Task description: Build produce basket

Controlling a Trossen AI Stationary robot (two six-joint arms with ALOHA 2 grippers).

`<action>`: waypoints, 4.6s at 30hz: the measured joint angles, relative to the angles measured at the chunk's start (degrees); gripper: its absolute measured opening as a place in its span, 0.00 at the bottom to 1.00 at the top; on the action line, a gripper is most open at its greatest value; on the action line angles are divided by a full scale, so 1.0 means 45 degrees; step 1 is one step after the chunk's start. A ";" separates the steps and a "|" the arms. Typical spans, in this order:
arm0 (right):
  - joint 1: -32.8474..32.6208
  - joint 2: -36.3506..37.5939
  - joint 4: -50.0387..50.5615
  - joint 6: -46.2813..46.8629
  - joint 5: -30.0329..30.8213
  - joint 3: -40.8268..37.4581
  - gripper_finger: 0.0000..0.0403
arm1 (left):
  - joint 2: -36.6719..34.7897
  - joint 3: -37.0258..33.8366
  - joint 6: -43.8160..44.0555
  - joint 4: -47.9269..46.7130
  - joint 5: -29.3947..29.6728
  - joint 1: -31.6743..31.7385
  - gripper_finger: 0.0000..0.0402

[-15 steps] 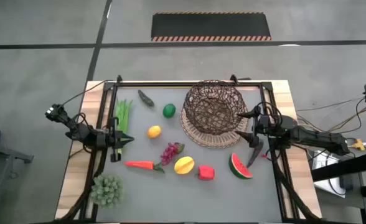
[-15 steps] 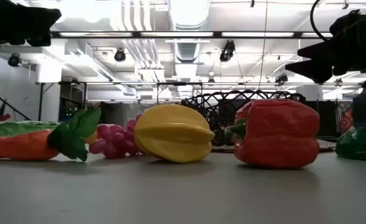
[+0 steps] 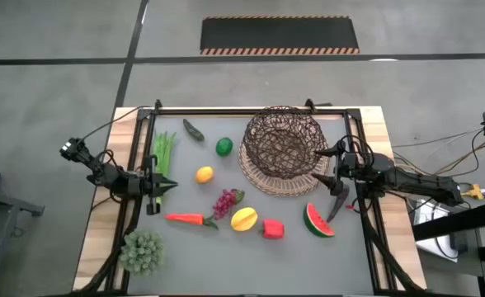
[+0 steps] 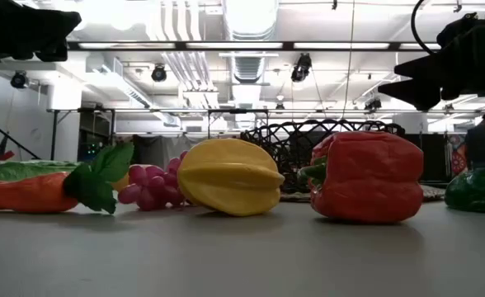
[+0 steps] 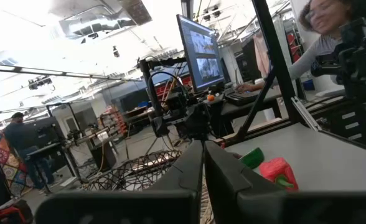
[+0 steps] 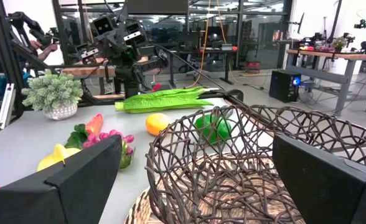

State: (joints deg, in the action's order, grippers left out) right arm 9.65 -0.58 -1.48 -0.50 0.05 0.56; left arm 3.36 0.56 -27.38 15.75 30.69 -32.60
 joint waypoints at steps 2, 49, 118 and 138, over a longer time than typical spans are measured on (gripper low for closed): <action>0.0002 0.0003 0.0000 -0.0001 0.0000 0.0002 0.98 | 0.0000 -0.0001 0.0000 0.0000 -0.0004 0.0000 0.00; 0.0004 0.0004 0.0000 -0.0008 0.0000 0.0000 0.98 | 0.0000 0.0004 -0.0002 0.0000 -0.0004 0.0005 0.00; 0.0029 0.0002 -0.1052 0.2973 0.0016 0.0003 0.98 | 0.0341 0.0000 0.3264 0.4990 -0.1740 0.0005 0.00; 0.0029 0.0000 -0.1161 0.2978 0.4510 0.0000 0.98 | 0.3268 0.1667 0.2825 0.6802 0.4314 0.0039 0.00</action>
State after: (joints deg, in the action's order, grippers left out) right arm 9.78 -0.58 -6.70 12.91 20.35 0.56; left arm 18.06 8.06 -14.66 46.36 50.11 -32.42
